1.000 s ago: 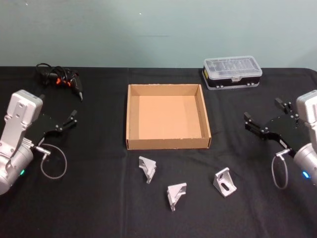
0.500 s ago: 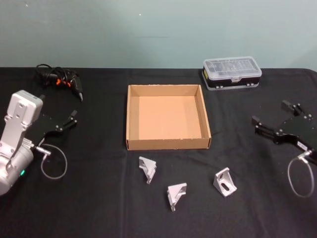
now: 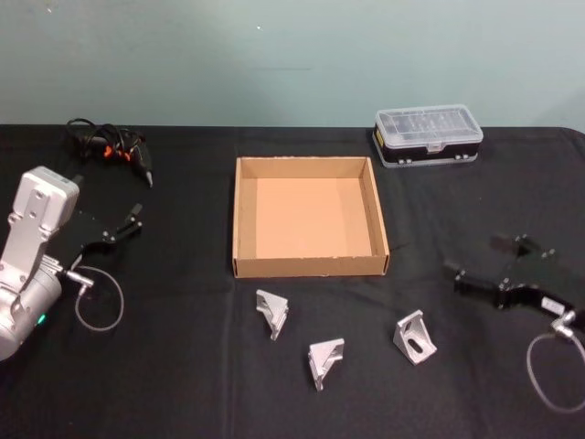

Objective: Use one hand to pick up the angle iron from the table and place it into the box.

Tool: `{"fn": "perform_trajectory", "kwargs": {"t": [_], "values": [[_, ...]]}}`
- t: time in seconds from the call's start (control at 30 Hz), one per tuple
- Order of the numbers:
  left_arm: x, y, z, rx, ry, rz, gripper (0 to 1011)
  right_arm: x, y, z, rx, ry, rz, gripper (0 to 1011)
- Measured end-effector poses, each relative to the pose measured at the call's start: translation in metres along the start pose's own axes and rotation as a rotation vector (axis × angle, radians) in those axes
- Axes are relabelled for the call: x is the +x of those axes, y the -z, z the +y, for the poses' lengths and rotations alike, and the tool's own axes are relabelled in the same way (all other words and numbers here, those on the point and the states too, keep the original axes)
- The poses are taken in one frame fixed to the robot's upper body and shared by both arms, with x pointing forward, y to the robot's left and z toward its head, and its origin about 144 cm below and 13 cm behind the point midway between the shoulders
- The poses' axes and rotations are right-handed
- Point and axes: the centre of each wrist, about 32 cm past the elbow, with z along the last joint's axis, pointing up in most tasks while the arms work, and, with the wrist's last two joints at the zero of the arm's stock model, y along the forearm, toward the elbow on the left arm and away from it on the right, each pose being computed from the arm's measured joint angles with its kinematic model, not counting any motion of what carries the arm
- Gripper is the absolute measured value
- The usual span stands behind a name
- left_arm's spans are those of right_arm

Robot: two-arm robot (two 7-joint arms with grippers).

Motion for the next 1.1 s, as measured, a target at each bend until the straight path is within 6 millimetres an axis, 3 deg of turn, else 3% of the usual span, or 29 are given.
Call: {"fn": "perform_trajectory", "kwargs": {"t": [0.37, 1.1], "values": [[0.000, 0.000, 0.000, 0.000, 0.000, 0.000, 1000, -0.015, 0.011, 0.010, -0.100, -0.082, 0.074, 1004], [0.000, 0.000, 0.000, 0.000, 0.000, 0.000, 1000, -0.026, 0.027, 0.031, -0.167, -0.129, 0.038, 1004]]}}
